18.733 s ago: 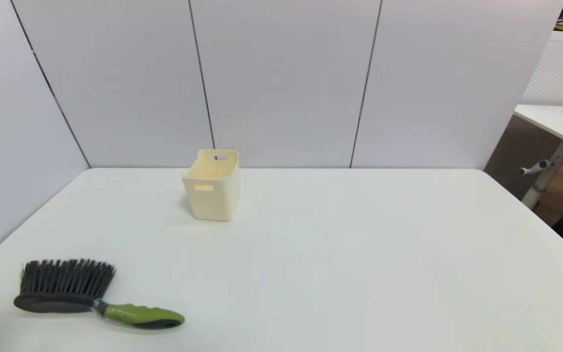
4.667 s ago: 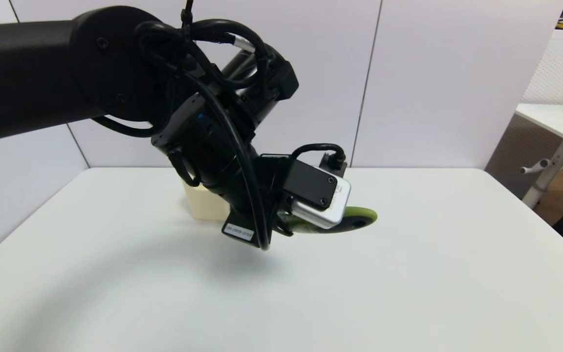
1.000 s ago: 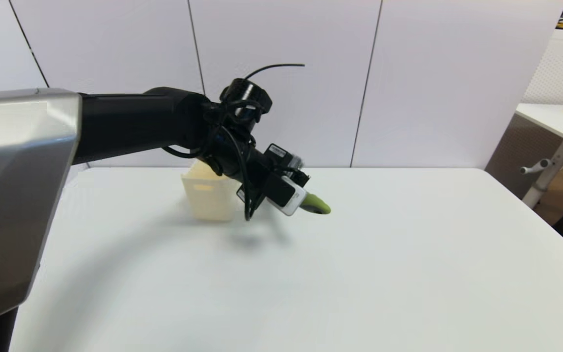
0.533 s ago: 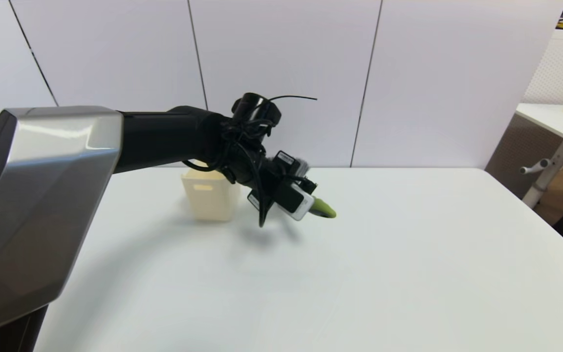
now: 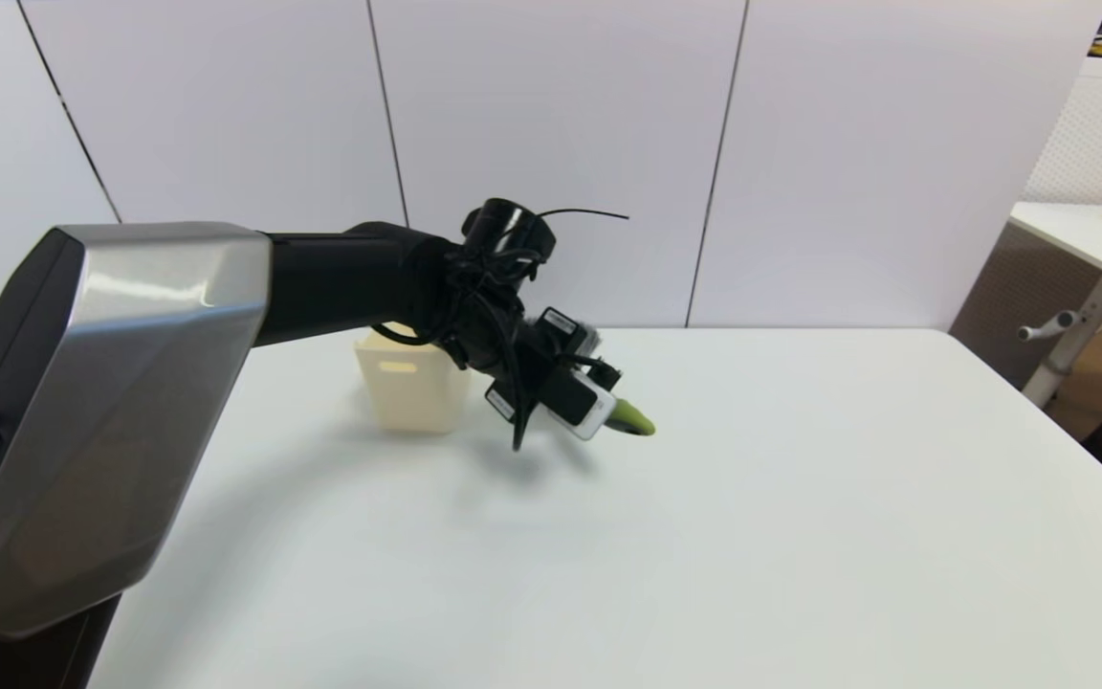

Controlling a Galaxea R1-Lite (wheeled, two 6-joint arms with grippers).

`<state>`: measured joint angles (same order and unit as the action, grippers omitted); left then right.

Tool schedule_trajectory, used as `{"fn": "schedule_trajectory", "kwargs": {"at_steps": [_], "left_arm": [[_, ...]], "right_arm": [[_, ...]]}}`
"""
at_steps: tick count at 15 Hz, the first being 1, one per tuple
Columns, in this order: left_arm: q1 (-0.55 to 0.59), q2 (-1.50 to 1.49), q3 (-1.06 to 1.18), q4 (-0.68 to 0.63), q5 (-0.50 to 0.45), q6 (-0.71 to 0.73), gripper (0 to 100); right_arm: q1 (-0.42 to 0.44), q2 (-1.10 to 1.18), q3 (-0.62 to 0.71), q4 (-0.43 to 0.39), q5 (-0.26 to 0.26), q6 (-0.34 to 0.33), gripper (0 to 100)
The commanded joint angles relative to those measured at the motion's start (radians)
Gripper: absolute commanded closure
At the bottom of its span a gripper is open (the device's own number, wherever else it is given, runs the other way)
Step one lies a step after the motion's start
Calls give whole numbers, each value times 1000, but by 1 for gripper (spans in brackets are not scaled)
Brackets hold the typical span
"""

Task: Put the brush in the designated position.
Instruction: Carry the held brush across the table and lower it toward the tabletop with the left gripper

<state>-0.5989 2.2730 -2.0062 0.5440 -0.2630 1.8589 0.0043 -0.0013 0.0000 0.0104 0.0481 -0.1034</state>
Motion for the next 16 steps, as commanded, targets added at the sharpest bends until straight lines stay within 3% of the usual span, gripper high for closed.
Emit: {"fn": "schedule_trajectory", "kwargs": {"at_steps": [1, 16], "left_arm": [[1, 0, 0, 1, 18, 8, 100], [11, 28, 0, -73, 68, 8, 100]], "right_arm": [[0, 1, 2, 0, 1, -1, 0], [0, 1, 2, 0, 1, -1, 0]]}}
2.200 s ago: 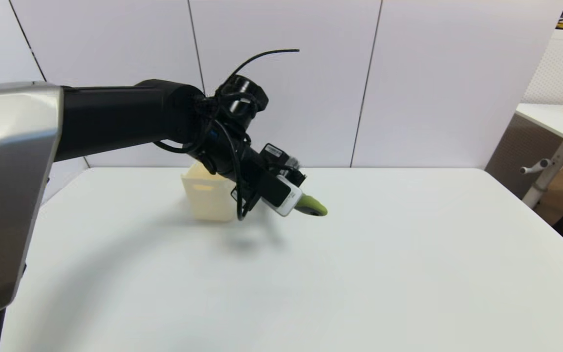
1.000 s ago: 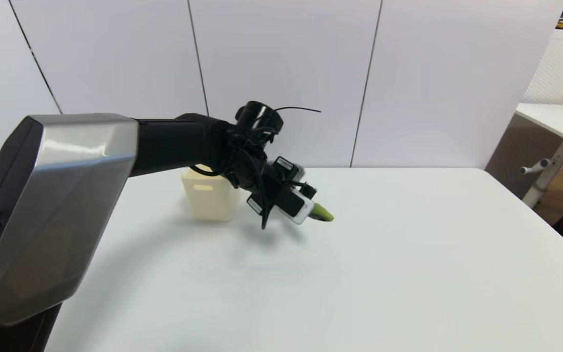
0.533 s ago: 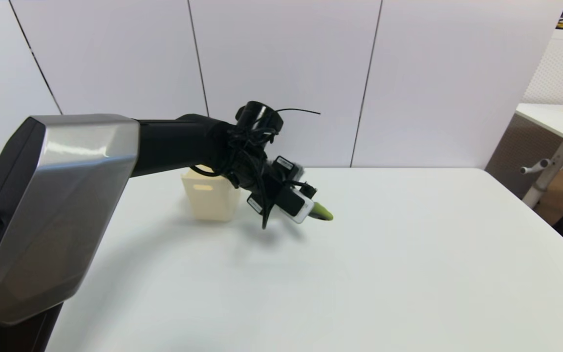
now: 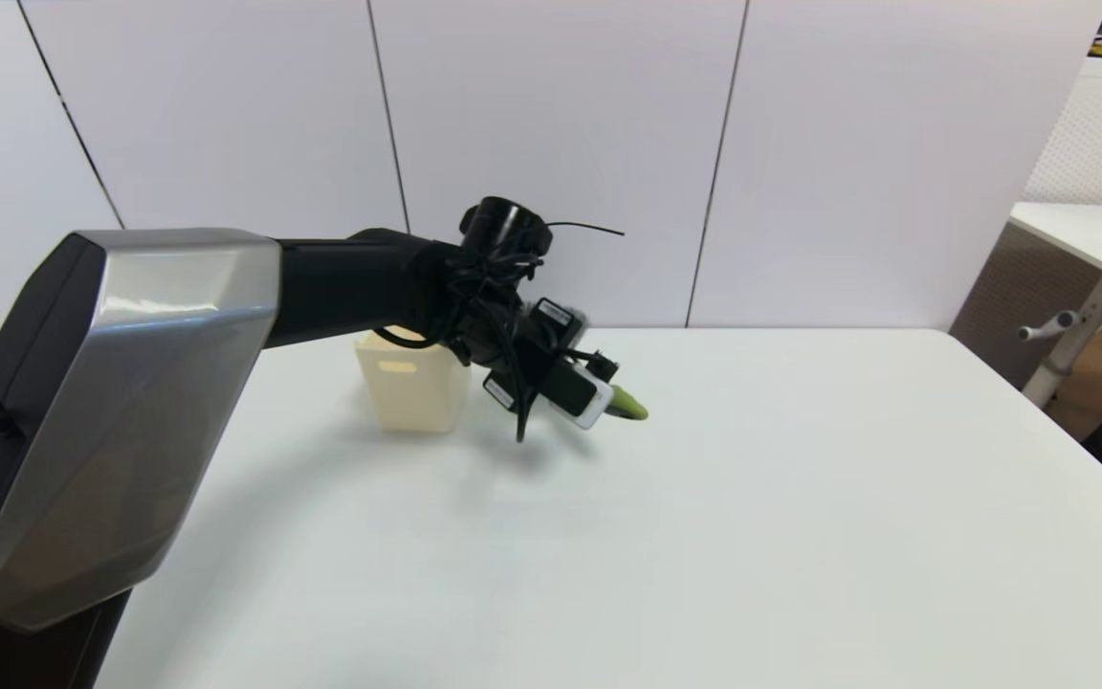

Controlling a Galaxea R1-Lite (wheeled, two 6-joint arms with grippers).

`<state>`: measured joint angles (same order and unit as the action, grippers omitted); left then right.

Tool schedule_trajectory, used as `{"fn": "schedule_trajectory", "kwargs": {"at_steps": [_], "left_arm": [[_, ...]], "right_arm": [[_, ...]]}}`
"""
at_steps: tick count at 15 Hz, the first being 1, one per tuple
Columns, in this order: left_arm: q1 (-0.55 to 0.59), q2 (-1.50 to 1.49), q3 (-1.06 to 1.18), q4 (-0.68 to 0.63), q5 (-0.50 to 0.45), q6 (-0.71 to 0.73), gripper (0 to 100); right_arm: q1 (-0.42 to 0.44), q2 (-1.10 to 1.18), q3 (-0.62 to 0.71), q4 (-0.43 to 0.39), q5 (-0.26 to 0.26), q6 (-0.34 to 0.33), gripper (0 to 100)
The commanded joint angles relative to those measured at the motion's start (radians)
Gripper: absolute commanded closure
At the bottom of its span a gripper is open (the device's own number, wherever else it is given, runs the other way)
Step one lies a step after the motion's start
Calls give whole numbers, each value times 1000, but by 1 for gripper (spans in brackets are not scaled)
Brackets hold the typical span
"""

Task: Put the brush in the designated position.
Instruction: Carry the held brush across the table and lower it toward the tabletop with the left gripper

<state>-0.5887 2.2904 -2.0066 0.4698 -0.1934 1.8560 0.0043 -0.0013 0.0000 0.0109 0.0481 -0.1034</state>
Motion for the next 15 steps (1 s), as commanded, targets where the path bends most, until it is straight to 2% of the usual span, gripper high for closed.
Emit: {"fn": "schedule_trajectory", "kwargs": {"at_steps": [1, 15], "left_arm": [[1, 12, 0, 3, -1, 11, 100], [27, 23, 0, 10, -6, 20, 100]], "right_arm": [[0, -2, 2, 0, 1, -1, 0], [0, -2, 2, 0, 1, -1, 0]]}}
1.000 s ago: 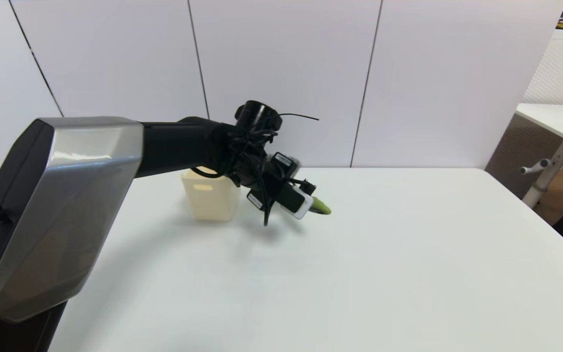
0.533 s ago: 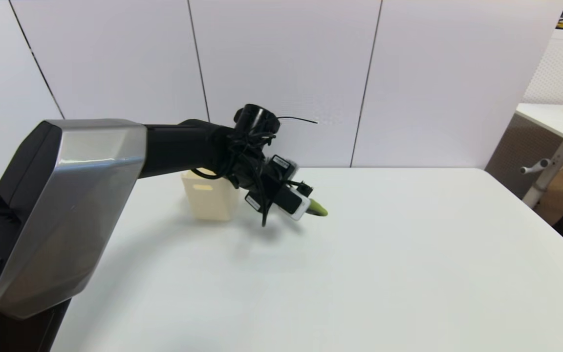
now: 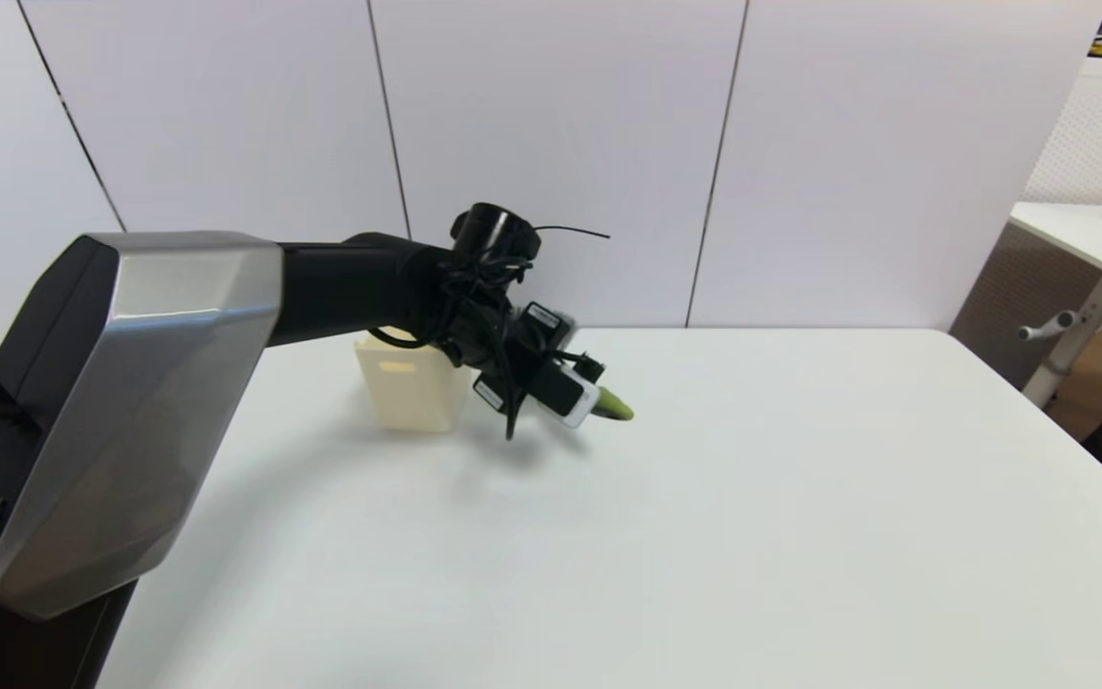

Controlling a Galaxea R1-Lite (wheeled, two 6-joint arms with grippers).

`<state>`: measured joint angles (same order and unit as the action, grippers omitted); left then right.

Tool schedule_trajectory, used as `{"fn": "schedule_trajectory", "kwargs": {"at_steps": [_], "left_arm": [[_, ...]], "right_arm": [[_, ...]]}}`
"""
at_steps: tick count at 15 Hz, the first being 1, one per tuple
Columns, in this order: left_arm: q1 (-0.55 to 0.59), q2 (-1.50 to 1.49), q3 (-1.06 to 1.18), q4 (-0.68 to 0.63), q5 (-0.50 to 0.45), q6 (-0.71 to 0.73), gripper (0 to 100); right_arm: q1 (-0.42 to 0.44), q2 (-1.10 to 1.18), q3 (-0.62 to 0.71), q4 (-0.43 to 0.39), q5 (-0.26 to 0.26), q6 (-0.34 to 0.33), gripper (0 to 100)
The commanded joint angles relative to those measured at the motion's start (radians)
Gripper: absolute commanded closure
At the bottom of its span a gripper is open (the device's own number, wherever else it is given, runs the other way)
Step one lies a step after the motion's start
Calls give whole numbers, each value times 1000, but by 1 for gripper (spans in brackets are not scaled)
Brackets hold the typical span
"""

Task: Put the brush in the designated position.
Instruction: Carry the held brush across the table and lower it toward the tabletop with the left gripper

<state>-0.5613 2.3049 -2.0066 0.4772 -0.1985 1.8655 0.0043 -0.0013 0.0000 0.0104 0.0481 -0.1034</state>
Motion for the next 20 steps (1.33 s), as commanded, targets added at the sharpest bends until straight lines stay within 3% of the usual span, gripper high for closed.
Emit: {"fn": "schedule_trajectory", "kwargs": {"at_steps": [1, 12, 13, 20], "left_arm": [[0, 10, 0, 3, 1, 12, 100], [-2, 5, 0, -2, 2, 12, 100], [-2, 5, 0, -2, 4, 11, 0], [-2, -32, 2, 9, 7, 11, 0]], "right_arm": [[0, 1, 2, 0, -1, -1, 0], [0, 1, 2, 0, 1, -1, 0], [0, 1, 2, 0, 1, -1, 0], [0, -2, 2, 0, -1, -1, 0]]}}
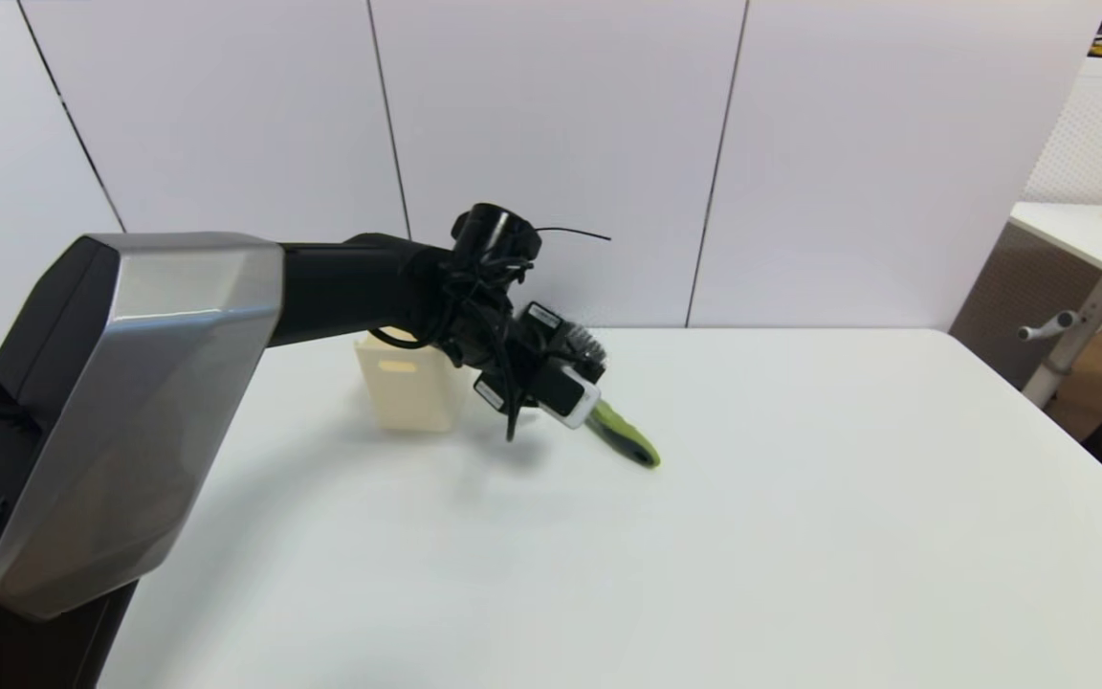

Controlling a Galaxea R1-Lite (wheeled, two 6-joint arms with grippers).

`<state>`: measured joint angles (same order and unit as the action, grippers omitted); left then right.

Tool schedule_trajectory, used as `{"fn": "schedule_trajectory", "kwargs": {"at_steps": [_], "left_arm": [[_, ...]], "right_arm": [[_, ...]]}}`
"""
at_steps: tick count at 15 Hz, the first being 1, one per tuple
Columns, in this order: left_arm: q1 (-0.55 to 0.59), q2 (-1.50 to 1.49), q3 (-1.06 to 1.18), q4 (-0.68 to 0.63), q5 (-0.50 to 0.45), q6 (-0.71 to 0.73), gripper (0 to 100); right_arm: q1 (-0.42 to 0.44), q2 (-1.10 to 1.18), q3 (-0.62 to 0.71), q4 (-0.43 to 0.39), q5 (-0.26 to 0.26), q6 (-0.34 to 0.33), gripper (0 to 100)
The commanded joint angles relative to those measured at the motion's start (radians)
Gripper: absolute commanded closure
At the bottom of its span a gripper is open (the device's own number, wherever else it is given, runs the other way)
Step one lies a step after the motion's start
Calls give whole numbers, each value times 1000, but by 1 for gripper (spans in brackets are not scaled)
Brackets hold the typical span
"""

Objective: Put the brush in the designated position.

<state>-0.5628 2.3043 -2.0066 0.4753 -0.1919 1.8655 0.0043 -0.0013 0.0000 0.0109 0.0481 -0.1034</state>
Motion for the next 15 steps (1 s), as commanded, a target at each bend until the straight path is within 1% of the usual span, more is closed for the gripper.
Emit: {"fn": "schedule_trajectory", "kwargs": {"at_steps": [1, 3, 6, 10, 12, 14, 15], "left_arm": [[0, -52, 2, 14, 0, 3, 0], [-2, -117, 3, 29, 0, -26, 0], [-19, -263, 5, 115, -1, -129, 0], [-37, -497, 43, 124, 5, -295, 0], [-32, -609, 57, 138, 58, -381, 0], [-5, -743, 126, 169, 118, -514, 0], [15, -815, 181, 175, 124, -589, 0]], "right_arm": [[0, -2, 2, 0, 1, -1, 0], [0, 1, 2, 0, 1, -1, 0], [0, -2, 2, 0, 1, -1, 0], [0, 1, 2, 0, 1, -1, 0], [0, 1, 2, 0, 1, -1, 0], [0, 1, 2, 0, 1, -1, 0], [0, 1, 2, 0, 1, -1, 0]]}}
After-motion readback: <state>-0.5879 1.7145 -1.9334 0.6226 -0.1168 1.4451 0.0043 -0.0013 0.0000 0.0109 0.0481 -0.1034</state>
